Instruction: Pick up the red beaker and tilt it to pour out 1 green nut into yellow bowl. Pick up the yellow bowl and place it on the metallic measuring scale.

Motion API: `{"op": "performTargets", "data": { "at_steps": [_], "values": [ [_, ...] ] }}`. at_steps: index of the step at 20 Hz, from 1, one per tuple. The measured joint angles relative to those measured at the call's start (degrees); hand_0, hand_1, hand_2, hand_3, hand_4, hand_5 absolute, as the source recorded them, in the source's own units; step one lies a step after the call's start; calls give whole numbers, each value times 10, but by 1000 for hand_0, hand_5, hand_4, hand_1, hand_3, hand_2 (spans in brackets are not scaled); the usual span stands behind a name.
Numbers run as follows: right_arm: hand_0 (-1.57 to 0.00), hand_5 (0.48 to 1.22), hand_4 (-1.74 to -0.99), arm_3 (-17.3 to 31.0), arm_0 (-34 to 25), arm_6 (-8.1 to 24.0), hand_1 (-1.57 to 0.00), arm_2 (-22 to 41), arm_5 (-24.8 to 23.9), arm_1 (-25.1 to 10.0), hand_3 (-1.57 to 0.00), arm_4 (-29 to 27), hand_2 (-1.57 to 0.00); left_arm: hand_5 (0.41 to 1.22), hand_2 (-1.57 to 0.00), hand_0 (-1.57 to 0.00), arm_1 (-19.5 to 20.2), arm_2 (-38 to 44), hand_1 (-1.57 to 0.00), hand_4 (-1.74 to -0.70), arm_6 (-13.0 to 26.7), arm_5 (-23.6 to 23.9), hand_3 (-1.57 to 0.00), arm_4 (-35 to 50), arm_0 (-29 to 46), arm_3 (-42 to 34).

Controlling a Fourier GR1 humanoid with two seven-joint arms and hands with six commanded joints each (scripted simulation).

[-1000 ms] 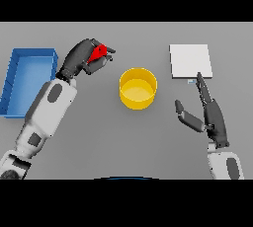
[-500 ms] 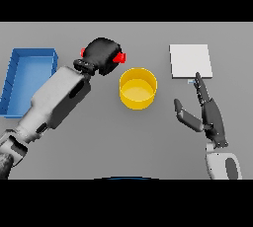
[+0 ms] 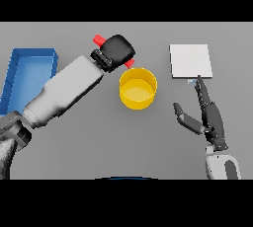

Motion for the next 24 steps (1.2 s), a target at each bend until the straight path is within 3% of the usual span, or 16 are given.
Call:
{"op": "performTargets", "data": {
  "at_steps": [7,12,20,24],
  "values": [
    [1,569,-1160,5,-6,-7,1,6,-20,9,1,23,1,1221,-1571,-1571,-6,-87,-1571,-1737,-49,3,-1547,-87,-48,33],
    [1,565,-1130,7,-10,-8,1,-4,-12,4,1,4,1,1221,-1571,-1571,-4,-138,-1571,-1736,-83,5,-1563,-138,-82,43],
    [1,575,-1128,-5,2,-15,1,1,-13,5,1,10,1,1221,-1571,-1571,-27,-206,-1571,-1733,-101,26,-1570,-213,-125,70],
    [1,565,-1138,1,-4,-3,1,1,-18,11,1,12,1,1221,-1571,-1571,-24,-215,-1571,-1729,-133,29,-1570,-236,-199,85]
  ]
}}
